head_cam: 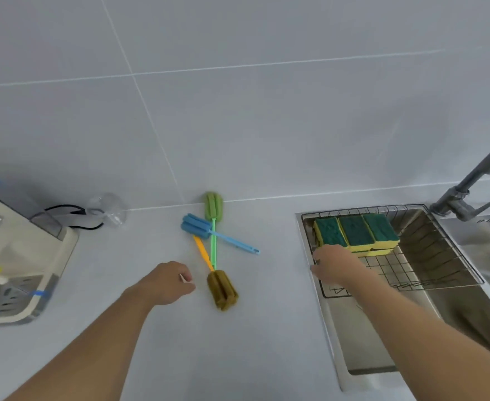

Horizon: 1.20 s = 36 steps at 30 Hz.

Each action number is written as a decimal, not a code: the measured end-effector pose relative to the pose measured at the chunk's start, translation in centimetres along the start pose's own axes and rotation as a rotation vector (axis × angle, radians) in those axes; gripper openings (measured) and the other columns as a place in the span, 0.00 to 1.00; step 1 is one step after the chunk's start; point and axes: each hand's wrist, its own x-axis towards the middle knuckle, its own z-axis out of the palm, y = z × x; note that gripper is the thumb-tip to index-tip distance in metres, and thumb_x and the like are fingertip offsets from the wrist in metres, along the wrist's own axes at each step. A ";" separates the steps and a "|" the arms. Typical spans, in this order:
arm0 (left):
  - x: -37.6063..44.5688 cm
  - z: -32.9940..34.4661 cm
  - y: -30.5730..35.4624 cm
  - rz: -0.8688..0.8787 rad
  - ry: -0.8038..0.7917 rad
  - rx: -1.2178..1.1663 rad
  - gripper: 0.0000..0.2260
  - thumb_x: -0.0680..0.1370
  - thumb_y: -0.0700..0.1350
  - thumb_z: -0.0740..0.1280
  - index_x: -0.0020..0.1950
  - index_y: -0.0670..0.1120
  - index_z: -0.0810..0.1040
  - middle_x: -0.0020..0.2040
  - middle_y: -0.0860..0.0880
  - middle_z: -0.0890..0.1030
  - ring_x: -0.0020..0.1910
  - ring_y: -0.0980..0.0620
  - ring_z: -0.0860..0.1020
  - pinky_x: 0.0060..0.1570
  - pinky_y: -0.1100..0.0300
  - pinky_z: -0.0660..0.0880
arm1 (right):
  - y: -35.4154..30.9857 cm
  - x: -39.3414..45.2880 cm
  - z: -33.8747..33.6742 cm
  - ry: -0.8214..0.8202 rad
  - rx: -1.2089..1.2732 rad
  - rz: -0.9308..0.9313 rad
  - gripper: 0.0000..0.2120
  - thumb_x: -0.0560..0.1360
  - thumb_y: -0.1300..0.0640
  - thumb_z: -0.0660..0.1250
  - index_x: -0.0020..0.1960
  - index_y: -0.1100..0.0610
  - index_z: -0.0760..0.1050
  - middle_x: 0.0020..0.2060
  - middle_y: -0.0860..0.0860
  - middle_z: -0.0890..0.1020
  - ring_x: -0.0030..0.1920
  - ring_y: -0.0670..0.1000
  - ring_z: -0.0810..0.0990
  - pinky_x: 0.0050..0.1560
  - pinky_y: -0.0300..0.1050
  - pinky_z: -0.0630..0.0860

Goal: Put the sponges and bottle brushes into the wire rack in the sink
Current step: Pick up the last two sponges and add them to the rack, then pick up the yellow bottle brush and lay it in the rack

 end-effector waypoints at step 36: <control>9.1 5.6 -0.8 -0.283 0.146 -0.993 0.10 0.69 0.49 0.70 0.31 0.46 0.81 0.27 0.50 0.80 0.33 0.46 0.77 0.45 0.51 0.80 | -17.0 1.0 7.7 -0.260 0.546 0.084 0.35 0.72 0.43 0.72 0.75 0.52 0.66 0.61 0.49 0.77 0.55 0.49 0.78 0.51 0.41 0.77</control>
